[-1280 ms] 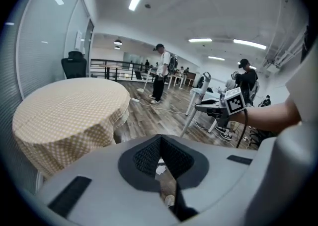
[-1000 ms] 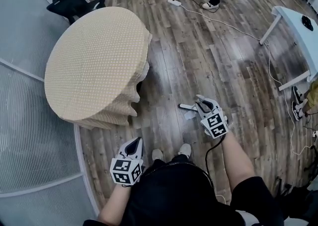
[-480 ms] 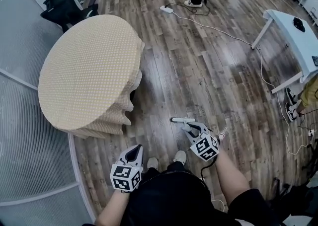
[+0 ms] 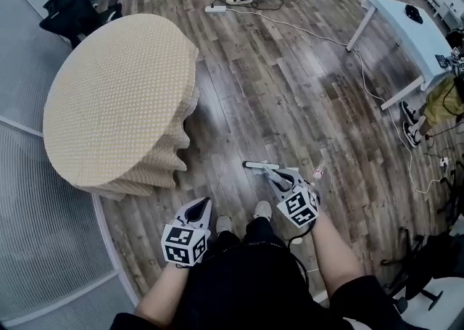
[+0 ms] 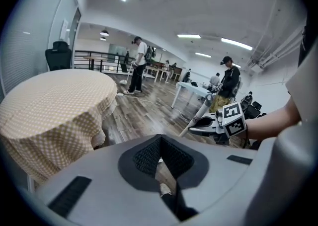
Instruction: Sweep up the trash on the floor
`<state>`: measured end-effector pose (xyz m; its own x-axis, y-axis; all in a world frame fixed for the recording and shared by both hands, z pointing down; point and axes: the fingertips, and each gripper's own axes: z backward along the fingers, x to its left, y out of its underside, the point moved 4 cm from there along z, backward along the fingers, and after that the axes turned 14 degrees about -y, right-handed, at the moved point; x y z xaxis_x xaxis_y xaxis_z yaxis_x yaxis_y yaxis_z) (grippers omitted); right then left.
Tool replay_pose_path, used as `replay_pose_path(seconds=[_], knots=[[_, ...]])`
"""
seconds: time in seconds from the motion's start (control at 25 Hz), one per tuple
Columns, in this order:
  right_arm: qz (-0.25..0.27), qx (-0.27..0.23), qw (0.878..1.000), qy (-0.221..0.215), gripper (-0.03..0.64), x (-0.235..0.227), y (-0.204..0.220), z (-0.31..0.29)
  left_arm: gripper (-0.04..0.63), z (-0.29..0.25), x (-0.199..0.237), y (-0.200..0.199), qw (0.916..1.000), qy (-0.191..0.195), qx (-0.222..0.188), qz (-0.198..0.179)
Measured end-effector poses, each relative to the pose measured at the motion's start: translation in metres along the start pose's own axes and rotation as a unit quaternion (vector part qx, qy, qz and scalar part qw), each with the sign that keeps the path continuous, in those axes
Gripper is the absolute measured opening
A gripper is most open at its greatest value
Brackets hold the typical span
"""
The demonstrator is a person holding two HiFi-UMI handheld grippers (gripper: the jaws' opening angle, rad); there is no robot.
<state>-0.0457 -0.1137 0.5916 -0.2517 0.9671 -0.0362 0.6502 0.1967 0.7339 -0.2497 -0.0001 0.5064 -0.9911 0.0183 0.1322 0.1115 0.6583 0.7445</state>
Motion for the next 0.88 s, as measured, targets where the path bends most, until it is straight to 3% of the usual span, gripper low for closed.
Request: replay_pose_path(seconds=[0.2, 0.32, 0.64, 0.88], knots=[[-0.027, 0.013, 0.999, 0.039, 0.086, 0.046, 0.013, 0.003, -0.003, -0.001, 0.005, 0.030, 0.9968, 0.063, 0.032, -0.037], [-0.031, 0.024, 0.998, 0.048, 0.087, 0.069, 0.020, 0.004, -0.003, -0.004, 0.011, 0.037, 0.9946, 0.080, 0.036, -0.057], [-0.013, 0.032, 0.999, 0.013, 0.086, 0.117, 0.043, 0.037, -0.003, 0.016, -0.011, 0.043, 0.9964, 0.071, 0.018, -0.041], [0.029, 0.031, 0.998, -0.035, 0.086, 0.148, 0.075, 0.073, -0.003, 0.053, -0.068, 0.076, 0.9984, 0.049, 0.005, -0.026]])
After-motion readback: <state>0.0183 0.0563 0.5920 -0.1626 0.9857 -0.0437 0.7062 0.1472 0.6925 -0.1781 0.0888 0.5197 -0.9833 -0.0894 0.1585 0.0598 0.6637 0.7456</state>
